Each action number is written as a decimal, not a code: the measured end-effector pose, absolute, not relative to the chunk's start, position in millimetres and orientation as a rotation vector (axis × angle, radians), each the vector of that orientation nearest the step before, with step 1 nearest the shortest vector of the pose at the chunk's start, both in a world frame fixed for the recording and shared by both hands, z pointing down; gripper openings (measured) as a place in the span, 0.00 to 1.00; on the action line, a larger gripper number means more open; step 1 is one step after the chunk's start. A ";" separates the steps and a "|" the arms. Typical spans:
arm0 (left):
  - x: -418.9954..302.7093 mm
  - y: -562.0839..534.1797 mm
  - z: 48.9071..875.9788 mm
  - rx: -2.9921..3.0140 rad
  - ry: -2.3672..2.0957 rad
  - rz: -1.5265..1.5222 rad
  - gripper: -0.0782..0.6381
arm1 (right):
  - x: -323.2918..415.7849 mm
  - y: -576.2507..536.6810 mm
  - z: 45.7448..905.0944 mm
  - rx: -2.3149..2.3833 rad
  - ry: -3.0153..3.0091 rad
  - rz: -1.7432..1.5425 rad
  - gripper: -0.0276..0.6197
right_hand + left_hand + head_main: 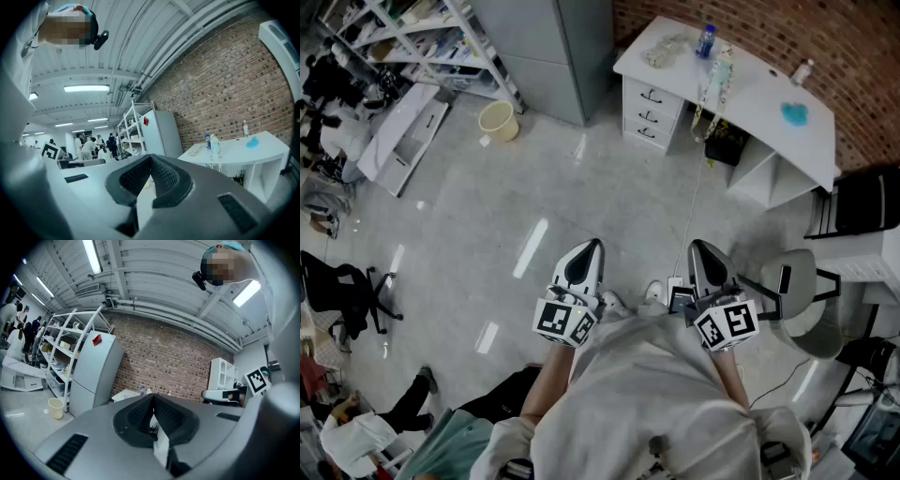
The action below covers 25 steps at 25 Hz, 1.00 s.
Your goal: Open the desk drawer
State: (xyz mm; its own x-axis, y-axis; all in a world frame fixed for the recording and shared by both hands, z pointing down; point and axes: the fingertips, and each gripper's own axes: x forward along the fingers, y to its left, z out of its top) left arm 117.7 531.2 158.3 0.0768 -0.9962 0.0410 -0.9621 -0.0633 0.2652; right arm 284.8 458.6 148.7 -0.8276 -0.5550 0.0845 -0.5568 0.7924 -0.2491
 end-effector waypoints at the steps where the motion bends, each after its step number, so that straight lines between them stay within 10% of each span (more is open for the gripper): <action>1: 124.1 528.3 158.2 2.135 -1.981 -0.234 0.12 | 290.9 455.6 146.3 0.919 -2.974 0.387 0.08; 25: 205.9 493.8 146.2 2.161 -1.995 -0.237 0.12 | 382.1 417.4 149.6 0.932 -2.992 0.368 0.08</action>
